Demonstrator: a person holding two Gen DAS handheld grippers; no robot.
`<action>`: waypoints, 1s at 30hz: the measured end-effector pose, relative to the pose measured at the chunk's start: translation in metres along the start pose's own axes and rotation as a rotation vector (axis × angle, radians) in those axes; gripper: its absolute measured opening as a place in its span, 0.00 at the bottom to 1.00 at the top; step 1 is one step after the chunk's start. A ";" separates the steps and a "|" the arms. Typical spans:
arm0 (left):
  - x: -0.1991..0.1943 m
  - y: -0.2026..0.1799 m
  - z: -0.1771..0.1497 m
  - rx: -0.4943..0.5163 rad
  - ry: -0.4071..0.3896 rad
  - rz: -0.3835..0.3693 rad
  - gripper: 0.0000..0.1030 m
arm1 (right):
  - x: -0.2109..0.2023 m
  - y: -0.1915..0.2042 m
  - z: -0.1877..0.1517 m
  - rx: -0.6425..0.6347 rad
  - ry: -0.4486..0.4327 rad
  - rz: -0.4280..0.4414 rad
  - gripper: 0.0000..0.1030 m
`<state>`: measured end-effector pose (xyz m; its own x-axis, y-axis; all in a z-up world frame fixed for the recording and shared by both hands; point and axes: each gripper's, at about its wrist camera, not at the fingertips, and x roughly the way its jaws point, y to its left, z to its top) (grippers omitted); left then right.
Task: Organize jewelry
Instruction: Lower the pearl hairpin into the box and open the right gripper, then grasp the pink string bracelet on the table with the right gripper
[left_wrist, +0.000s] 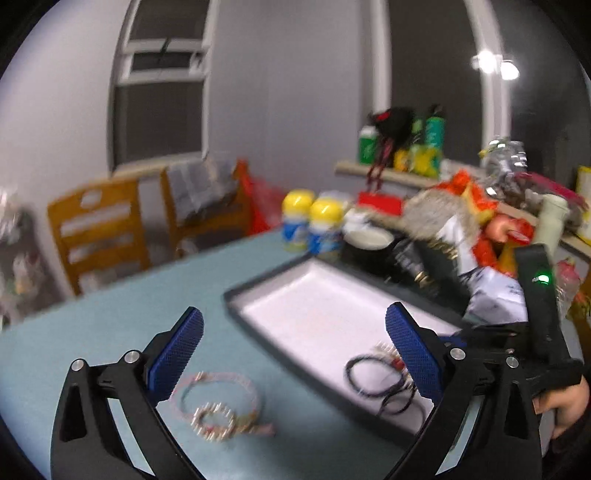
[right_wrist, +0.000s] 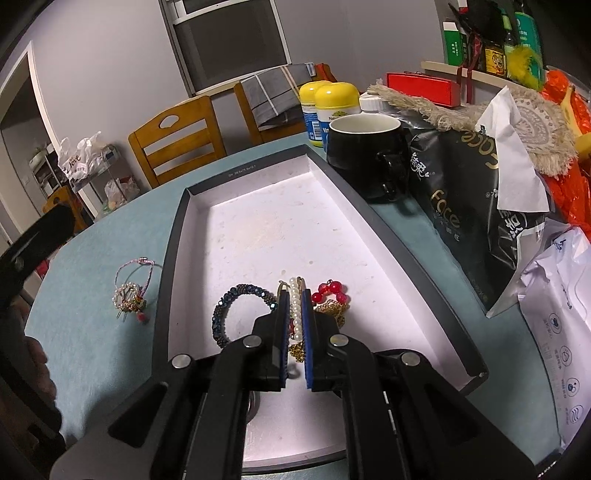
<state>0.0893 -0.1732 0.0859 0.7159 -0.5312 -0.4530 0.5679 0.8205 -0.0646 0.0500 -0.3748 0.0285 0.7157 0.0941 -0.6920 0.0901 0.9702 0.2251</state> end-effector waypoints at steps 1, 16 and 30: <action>-0.001 0.013 0.001 -0.080 0.018 -0.023 0.97 | 0.000 0.001 0.000 -0.001 -0.001 0.001 0.06; 0.015 0.072 -0.029 -0.226 0.182 0.201 0.97 | -0.006 0.016 -0.002 -0.061 -0.016 0.018 0.07; 0.006 0.110 -0.045 -0.261 0.248 0.158 0.97 | 0.014 0.123 0.002 -0.270 0.062 0.216 0.35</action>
<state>0.1377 -0.0769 0.0365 0.6478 -0.3534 -0.6748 0.3133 0.9311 -0.1869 0.0728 -0.2543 0.0482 0.6538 0.3095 -0.6905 -0.2512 0.9495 0.1878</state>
